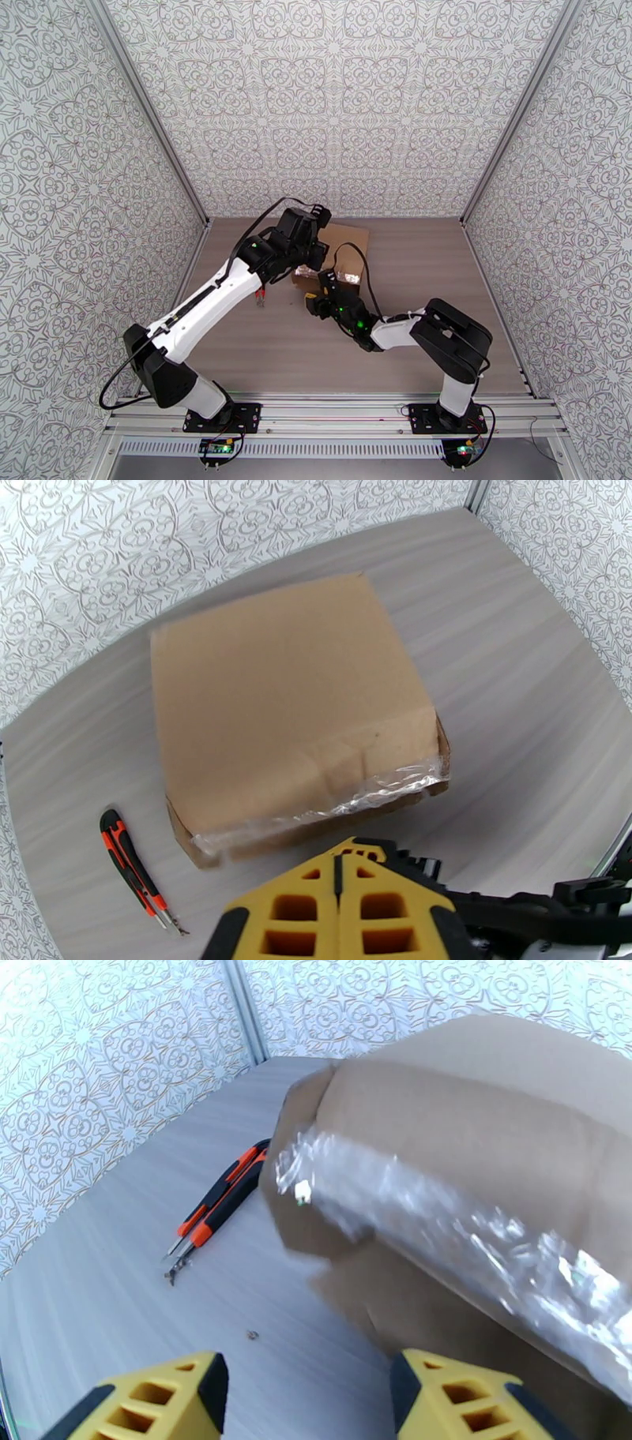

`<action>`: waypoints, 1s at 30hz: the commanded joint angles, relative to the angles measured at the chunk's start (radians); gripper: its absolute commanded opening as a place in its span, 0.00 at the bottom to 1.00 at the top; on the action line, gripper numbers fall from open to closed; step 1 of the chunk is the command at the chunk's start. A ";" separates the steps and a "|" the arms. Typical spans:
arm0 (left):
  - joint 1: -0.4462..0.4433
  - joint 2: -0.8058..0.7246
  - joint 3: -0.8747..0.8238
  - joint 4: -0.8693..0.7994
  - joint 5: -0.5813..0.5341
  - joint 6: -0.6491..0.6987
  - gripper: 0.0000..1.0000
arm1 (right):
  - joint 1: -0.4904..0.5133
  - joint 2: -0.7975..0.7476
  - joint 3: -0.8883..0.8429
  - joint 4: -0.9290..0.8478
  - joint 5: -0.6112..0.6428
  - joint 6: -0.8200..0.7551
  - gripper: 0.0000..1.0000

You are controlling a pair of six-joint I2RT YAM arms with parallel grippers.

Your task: Unpack the express box

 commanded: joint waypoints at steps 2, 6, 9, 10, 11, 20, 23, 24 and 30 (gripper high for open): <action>0.090 -0.004 -0.007 -0.071 0.131 0.126 0.31 | 0.003 -0.077 -0.047 -0.066 0.050 -0.013 0.64; 0.094 -0.079 -0.177 0.017 0.053 0.422 0.68 | 0.002 -0.177 -0.080 -0.150 0.065 -0.020 0.67; 0.100 -0.134 -0.357 0.178 0.004 0.618 0.81 | 0.001 -0.248 -0.063 -0.289 0.075 -0.031 0.71; 0.101 -0.151 -0.411 0.248 -0.019 0.674 0.86 | -0.001 -0.262 -0.047 -0.345 0.082 -0.037 0.72; 0.101 -0.165 -0.471 0.308 -0.025 0.735 0.89 | -0.005 -0.271 -0.032 -0.395 0.085 -0.037 0.73; 0.116 -0.078 -0.709 0.784 -0.128 1.135 0.99 | -0.048 -0.356 -0.006 -0.530 0.088 0.055 0.74; 0.113 -0.013 -0.708 0.901 -0.150 1.202 1.00 | -0.054 -0.389 0.004 -0.573 0.105 0.049 0.74; 0.114 0.000 -0.701 0.910 -0.144 1.217 0.99 | -0.056 -0.400 0.007 -0.586 0.113 0.045 0.75; 0.106 0.111 -0.724 1.099 -0.165 1.371 0.99 | -0.076 -0.464 0.011 -0.664 0.159 0.037 0.76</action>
